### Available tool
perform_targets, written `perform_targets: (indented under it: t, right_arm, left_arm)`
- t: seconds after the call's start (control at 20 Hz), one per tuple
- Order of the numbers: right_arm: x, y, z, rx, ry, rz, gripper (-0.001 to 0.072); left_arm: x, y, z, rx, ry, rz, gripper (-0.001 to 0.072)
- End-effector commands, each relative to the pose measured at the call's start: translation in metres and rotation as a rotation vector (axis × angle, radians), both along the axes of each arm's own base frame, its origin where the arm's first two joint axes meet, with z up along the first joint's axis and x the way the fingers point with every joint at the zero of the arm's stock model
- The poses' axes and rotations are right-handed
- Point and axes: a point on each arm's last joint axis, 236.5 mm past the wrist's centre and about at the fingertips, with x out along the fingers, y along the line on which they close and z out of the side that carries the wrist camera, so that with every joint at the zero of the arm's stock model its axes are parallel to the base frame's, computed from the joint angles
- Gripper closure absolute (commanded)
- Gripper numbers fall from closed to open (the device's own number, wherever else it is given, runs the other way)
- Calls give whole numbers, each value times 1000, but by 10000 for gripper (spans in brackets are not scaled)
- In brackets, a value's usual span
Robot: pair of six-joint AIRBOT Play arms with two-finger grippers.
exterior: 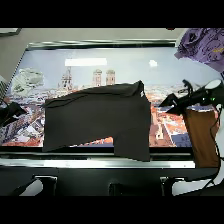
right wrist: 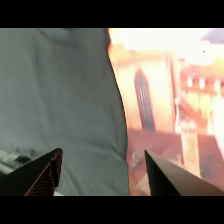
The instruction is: Fold the clothes and pants, and hang the long-sleeved shirts on hangers.
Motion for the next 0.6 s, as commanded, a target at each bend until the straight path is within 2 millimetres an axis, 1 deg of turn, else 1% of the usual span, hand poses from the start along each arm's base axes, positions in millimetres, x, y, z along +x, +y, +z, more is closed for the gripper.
perform_targets:
  t: [0.0,0.1,0.3,0.4,0.5,0.55]
  right_arm:
    - [-40,18,-34,105,52,-11,117]
    - [-47,22,-44,112,49,-8,117]
    - [-44,29,-52,130,21,-39,121]
    - [-50,43,-59,125,27,1,126]
    - [-53,58,-68,111,35,38,130]
    - [-54,67,-72,103,40,56,165]
  left_arm:
    - [-27,-3,-12,0,39,7,187]
    - [-27,-3,-13,-3,43,7,187]
    - [-27,-3,-13,-3,42,7,187]
    - [-27,-4,-13,-4,42,8,187]
    - [-26,-6,-13,-16,38,12,187]
    - [-27,-8,-13,-30,44,22,187]
